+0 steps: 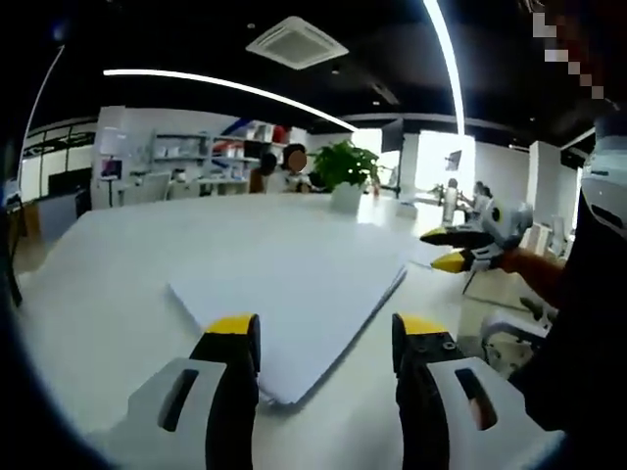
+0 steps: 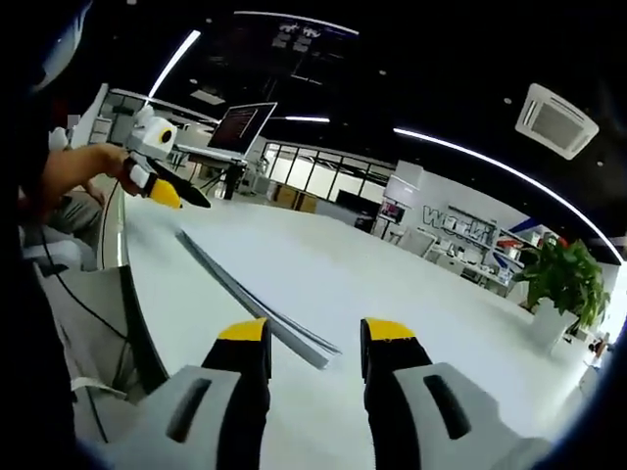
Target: Grasp the top corner of one sheet in the document stack and pull a single sheet out from the document stack, separating that one sheet from the rest and lifting it clear until the single sheet is fully removed from the stack
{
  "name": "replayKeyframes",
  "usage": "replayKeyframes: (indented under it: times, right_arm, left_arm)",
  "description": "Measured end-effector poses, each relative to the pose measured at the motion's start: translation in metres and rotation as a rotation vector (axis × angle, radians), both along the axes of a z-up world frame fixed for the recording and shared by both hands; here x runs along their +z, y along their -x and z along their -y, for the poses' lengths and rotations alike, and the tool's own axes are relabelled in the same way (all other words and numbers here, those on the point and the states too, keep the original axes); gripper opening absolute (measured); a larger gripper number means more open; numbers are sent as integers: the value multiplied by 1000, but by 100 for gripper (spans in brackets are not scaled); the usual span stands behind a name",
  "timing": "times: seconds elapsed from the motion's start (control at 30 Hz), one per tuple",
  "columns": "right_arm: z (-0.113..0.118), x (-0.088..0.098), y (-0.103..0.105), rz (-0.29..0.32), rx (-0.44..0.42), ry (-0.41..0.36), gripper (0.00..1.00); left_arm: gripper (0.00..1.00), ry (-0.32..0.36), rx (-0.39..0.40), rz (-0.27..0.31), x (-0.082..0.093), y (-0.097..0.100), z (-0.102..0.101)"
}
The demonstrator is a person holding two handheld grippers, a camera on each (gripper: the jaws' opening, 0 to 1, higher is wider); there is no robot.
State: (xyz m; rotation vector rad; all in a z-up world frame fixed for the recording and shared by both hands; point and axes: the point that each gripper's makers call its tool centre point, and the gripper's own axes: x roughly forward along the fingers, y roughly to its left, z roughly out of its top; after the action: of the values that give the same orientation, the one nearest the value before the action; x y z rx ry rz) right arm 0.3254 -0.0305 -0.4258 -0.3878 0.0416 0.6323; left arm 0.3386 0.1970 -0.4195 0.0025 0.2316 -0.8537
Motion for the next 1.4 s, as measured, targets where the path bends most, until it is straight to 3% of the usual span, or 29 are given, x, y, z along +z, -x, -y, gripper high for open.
replayKeyframes:
  times: [0.17, 0.37, 0.43, 0.6, 0.7, 0.93, 1.23, 1.4]
  right_arm:
    - [-1, -4, -1, -17, 0, -6, 36]
    - [-1, -4, -2, -19, 1, -10, 36]
    - [0, -4, -2, -20, -2, -14, 36]
    - [3, -4, -2, -23, -8, -19, 35]
    - [4, -4, -2, -26, -10, -21, 35]
    - [4, -3, -4, -20, -12, -24, 34]
    - [4, -5, -5, -27, -17, -18, 34]
    - [4, -5, -5, -26, -16, -16, 33]
  left_arm:
    - [53, -32, -24, 68, 4, -2, 10]
    - [49, -296, -101, 202, -23, -5, 18]
    - [46, -331, -114, 220, -28, -5, 20]
    - [41, -317, -113, 227, -27, -9, 22]
    - [35, -370, -104, 236, -33, -14, 18]
    - [30, -406, -114, 178, -50, -13, 16]
    - [18, -435, -132, 209, -49, -8, 22]
    - [19, -470, -161, 244, -51, -6, 22]
